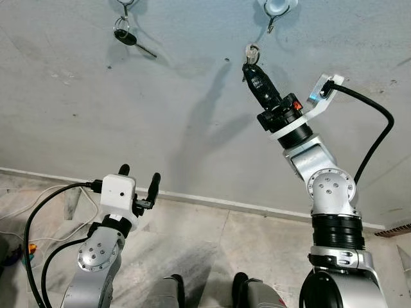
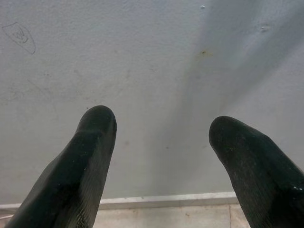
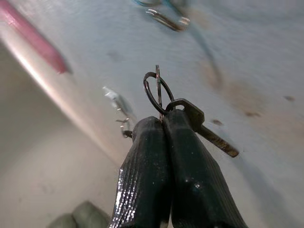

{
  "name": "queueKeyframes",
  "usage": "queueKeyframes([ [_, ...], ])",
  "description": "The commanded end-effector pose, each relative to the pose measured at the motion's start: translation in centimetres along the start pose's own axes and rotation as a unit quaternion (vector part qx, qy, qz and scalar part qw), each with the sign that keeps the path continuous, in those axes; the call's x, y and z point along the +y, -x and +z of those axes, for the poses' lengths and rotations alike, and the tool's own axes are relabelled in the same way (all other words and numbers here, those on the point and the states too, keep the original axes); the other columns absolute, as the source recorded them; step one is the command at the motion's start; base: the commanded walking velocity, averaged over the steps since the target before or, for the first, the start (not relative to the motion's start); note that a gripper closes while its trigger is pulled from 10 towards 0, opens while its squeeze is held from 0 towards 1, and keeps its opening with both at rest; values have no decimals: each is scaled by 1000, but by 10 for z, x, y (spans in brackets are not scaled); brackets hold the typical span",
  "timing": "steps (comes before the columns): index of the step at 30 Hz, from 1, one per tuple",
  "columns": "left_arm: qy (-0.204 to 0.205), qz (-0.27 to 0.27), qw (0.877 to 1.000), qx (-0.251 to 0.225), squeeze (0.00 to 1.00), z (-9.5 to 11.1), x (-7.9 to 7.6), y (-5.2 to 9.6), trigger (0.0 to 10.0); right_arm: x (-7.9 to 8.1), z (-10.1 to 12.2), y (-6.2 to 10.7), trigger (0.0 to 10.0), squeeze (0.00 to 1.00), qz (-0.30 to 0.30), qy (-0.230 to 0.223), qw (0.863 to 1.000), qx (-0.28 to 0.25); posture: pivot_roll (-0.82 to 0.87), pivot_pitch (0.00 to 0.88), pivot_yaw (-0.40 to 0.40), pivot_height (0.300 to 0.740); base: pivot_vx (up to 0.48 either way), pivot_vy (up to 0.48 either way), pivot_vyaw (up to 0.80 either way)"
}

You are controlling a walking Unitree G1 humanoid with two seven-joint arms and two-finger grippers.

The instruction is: Hang keys on a hook

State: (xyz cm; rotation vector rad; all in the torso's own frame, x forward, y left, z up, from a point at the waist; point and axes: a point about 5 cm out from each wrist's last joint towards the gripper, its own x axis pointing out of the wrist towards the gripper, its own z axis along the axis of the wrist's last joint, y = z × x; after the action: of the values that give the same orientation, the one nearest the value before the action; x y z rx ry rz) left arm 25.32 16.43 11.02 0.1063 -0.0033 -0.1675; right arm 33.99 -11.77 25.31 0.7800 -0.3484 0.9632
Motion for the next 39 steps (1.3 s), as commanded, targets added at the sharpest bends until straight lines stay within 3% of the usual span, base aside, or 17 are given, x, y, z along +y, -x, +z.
queueKeyframes([
  [1, -5, 4, 1000, 14, 0, -6, 3, 4, 10000, 8, 5, -7, 10000, 0, 31, 9, 999, 2, 171, 261, 85, 740, 0, 0, 0],
  [12, -6, 4, 1000, 13, 0, -5, 4, 3, 10000, 5, 20, -15, 10000, 0, 64, -9, 998, -20, 175, 259, 87, 740, 0, 0, 0],
  [39, -6, 2, 1000, 14, 0, -4, 3, 4, 10000, -6, 19, -17, 10000, 0, 62, -87, 993, -52, 178, 263, 87, 740, 0, 0, 0],
])
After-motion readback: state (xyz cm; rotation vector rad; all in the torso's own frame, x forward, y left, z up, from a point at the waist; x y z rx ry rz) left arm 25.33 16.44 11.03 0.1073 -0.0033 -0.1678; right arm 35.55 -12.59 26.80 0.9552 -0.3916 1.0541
